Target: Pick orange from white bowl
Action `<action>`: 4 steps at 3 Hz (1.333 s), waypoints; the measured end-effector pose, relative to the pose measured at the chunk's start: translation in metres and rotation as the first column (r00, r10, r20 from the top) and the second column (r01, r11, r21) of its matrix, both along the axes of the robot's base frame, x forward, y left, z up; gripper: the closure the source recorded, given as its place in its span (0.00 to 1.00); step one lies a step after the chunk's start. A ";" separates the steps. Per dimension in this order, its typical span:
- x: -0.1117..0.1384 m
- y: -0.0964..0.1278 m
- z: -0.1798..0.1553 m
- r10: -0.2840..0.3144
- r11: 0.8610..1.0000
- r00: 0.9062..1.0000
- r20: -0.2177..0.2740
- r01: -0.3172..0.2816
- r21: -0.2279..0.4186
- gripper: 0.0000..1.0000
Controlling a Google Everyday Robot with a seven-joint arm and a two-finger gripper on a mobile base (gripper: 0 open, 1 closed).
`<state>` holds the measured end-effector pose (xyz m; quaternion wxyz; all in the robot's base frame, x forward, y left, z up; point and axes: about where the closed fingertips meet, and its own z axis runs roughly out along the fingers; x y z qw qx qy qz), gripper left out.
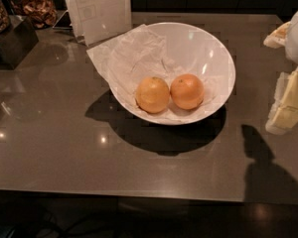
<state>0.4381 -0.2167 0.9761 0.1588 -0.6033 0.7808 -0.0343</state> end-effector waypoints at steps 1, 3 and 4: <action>0.000 0.000 0.000 0.000 1.000 1.000 0.000 0.000 0.000 0.00; 0.027 0.016 -0.006 0.066 0.997 0.998 -0.020 -0.065 0.038 0.00; 0.054 0.036 -0.027 0.127 0.988 0.990 -0.069 -0.120 0.093 0.00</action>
Offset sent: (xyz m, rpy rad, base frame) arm 0.0162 0.0094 0.0016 0.0313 -0.0128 0.0396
